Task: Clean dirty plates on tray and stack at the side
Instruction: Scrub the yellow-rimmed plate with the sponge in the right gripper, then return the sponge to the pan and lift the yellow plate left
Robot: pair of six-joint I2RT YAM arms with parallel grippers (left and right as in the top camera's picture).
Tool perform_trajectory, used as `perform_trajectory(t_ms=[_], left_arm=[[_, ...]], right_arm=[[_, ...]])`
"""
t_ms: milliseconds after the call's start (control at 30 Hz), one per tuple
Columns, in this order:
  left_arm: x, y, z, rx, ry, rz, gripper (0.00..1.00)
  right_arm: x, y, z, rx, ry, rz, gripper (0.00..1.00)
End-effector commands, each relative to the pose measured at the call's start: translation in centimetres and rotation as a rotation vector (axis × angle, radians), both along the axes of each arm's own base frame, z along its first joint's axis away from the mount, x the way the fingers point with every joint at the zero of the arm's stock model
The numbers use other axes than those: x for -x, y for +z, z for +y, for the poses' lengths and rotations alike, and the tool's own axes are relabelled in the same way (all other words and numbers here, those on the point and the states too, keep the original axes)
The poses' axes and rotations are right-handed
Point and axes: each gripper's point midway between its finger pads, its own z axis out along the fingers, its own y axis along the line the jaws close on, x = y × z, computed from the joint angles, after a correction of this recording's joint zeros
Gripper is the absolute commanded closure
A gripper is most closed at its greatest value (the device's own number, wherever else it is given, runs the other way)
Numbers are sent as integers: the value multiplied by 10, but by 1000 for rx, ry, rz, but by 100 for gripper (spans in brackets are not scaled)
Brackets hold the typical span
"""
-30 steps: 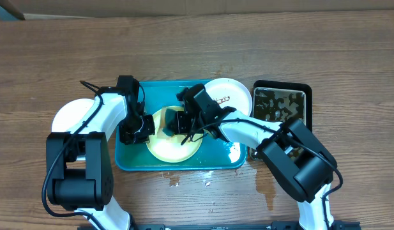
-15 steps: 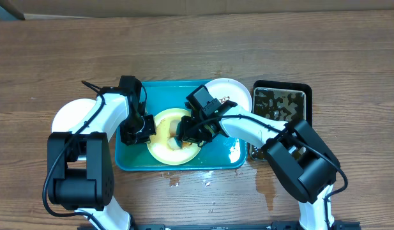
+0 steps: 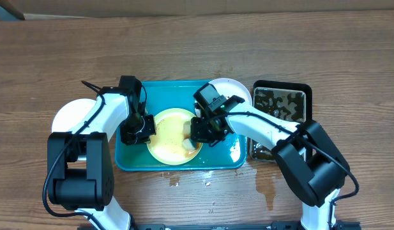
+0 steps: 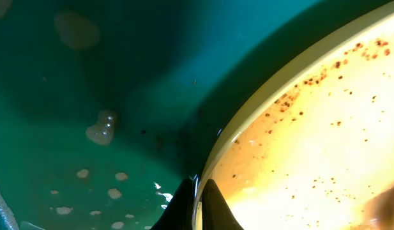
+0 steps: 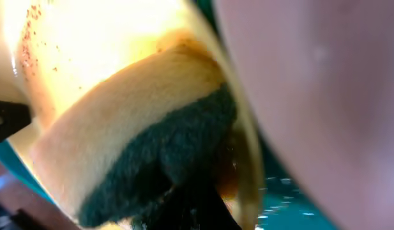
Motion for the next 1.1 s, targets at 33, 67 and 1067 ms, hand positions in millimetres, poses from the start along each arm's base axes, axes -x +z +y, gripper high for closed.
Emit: perform_trajectory(t_ms=[33,67,1067], left_arm=[[5,-10,13,-78,25,30,96],[5,-10,13,-78,25,31,96],[-20,110,71,-415,119,-265,96]], right_arm=[[-29,13,-20,100,61,-173,96],[-29,21,-16,85,78,-187,96],[-55,100,-253,500,-381,-160,96]])
